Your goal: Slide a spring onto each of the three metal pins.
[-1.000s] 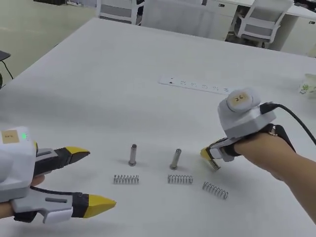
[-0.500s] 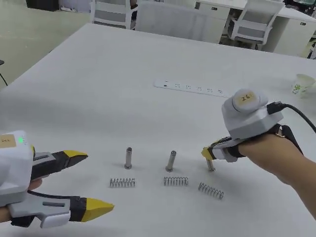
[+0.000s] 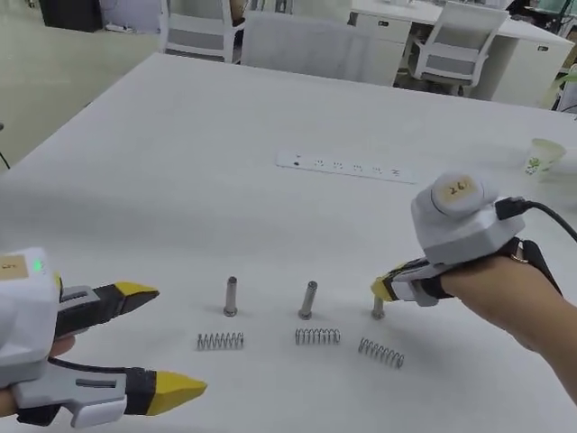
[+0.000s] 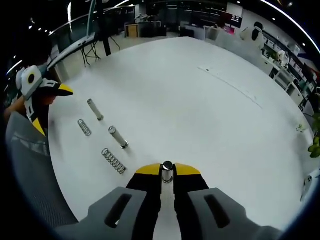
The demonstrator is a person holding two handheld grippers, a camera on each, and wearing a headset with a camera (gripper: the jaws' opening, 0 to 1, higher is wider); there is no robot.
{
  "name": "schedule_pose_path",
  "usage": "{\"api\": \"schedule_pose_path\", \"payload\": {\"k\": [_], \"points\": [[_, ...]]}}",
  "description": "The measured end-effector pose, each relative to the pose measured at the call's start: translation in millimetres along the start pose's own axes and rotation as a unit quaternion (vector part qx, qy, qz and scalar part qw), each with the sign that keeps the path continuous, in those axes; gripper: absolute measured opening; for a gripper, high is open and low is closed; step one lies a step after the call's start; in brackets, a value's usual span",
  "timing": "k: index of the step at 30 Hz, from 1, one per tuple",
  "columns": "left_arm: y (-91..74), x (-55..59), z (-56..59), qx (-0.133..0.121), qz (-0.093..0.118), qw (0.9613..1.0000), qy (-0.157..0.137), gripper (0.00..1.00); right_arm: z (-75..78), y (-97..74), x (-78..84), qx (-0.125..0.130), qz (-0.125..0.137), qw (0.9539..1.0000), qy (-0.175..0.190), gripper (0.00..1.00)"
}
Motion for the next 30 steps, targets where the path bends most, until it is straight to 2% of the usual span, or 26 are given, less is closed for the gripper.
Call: {"api": "schedule_pose_path", "payload": {"k": [13, 30], "points": [[-0.5, 0.8, 1.3, 0.0, 0.001, 1.0, -0.001, 0.72, 0.9, -4.6, 5.5, 0.002, 0.002, 1.0, 0.008, 0.06], [0.1, 1.4, 3.2, 0.001, 0.001, 1.0, -0.002, 0.72, 0.5, -5.3, 11.0, 0.003, -0.004, 1.0, -0.006, 0.06]]}}
Point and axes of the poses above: the centre of the closed fingertips' face, and the gripper's own axes: y roughly forward along the fingers, z roughly to its right, x roughly out of its underside, the point moved 5 cm from there along -y, roughly backward along the fingers, and after that the axes turned 2 degrees about z, right-handed, at the moved point
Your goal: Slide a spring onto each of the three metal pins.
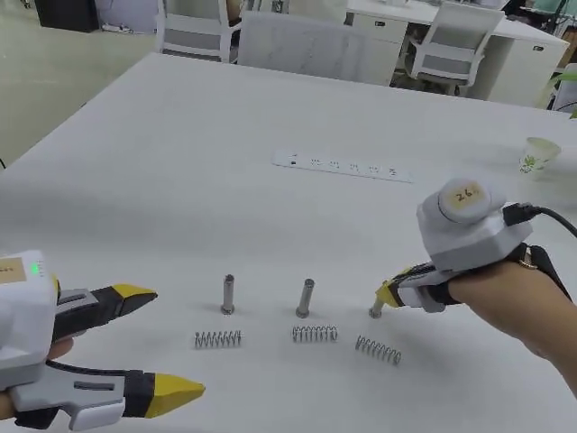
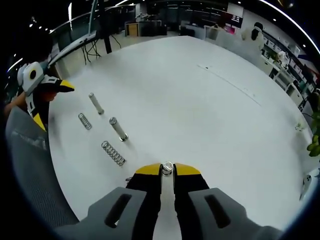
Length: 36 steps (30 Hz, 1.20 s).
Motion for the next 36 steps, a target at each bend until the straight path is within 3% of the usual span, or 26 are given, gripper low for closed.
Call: {"api": "schedule_pose_path", "payload": {"k": [15, 36], "points": [[1.1, -0.6, -0.5, 0.0, 0.0, 1.0, 0.001, 0.72, -0.5, 0.9, 2.8, -0.005, -0.002, 1.0, -0.008, 0.11], [2.1, -2.2, 0.1, 0.004, -0.001, 1.0, 0.005, 0.72, -4.6, -13.4, 16.8, -0.01, 0.005, 0.9998, -0.016, 0.17]]}}
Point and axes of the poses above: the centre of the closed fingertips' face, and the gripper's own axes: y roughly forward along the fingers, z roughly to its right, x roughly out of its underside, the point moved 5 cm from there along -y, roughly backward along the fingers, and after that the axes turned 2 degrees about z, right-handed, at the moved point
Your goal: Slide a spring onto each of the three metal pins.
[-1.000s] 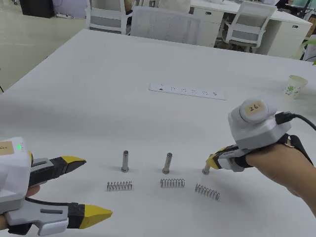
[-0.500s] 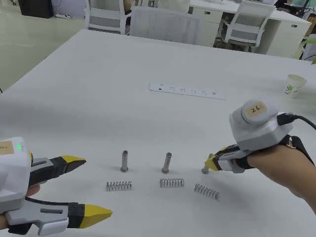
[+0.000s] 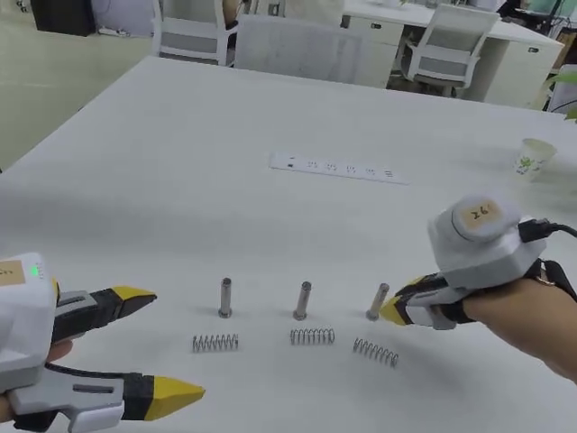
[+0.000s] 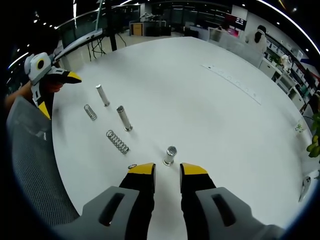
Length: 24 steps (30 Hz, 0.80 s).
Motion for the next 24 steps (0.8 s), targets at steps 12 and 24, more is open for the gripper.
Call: {"api": "schedule_pose_path", "payload": {"k": [12, 24], "points": [[0.5, -1.3, 1.1, 0.004, 0.001, 1.0, 0.002, 0.72, -8.9, -7.5, 7.7, -0.016, 0.001, 0.9998, -0.013, 0.19], [-0.1, 0.8, 1.2, 0.004, 0.0, 1.0, 0.002, 0.72, -23.8, -2.8, 20.5, -0.049, -0.016, 0.9979, -0.039, 0.2]]}}
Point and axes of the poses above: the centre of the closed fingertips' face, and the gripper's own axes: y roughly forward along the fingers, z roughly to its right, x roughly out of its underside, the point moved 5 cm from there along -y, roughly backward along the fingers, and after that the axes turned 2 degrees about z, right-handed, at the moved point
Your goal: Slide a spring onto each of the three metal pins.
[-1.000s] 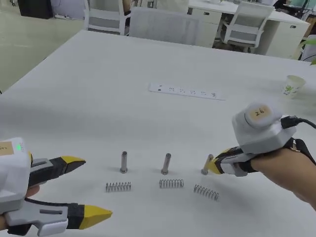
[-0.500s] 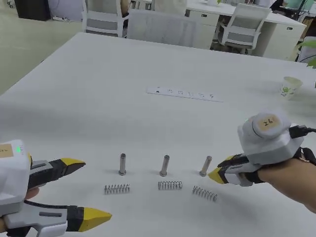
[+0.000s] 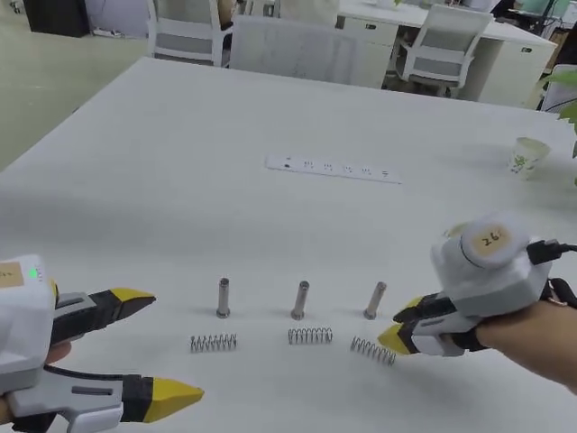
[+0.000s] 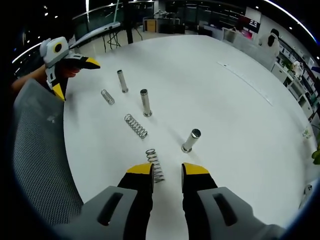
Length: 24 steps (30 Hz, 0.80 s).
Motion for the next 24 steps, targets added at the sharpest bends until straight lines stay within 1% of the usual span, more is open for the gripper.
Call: {"api": "schedule_pose_path", "payload": {"k": [3, 10, 15, 24], "points": [[0.5, 0.9, -0.1, 0.0, 0.0, 1.0, -0.001, 0.72, -2.5, 3.1, 3.4, -0.008, -0.007, 0.9999, -0.004, 0.2], [1.8, 1.2, -0.1, 0.0, 0.001, 1.0, -0.003, 0.72, -5.4, 9.3, 11.4, -0.013, -0.032, 0.9991, -0.026, 0.19], [2.4, 1.6, 0.7, 0.0, 0.0, 1.0, -0.004, 0.72, -7.7, 11.5, 12.8, -0.022, -0.036, 0.9986, -0.031, 0.18], [2.7, 2.7, 0.8, -0.001, -0.001, 1.0, -0.006, 0.71, -9.6, 15.1, 16.7, -0.028, -0.045, 0.9976, -0.044, 0.16]]}}
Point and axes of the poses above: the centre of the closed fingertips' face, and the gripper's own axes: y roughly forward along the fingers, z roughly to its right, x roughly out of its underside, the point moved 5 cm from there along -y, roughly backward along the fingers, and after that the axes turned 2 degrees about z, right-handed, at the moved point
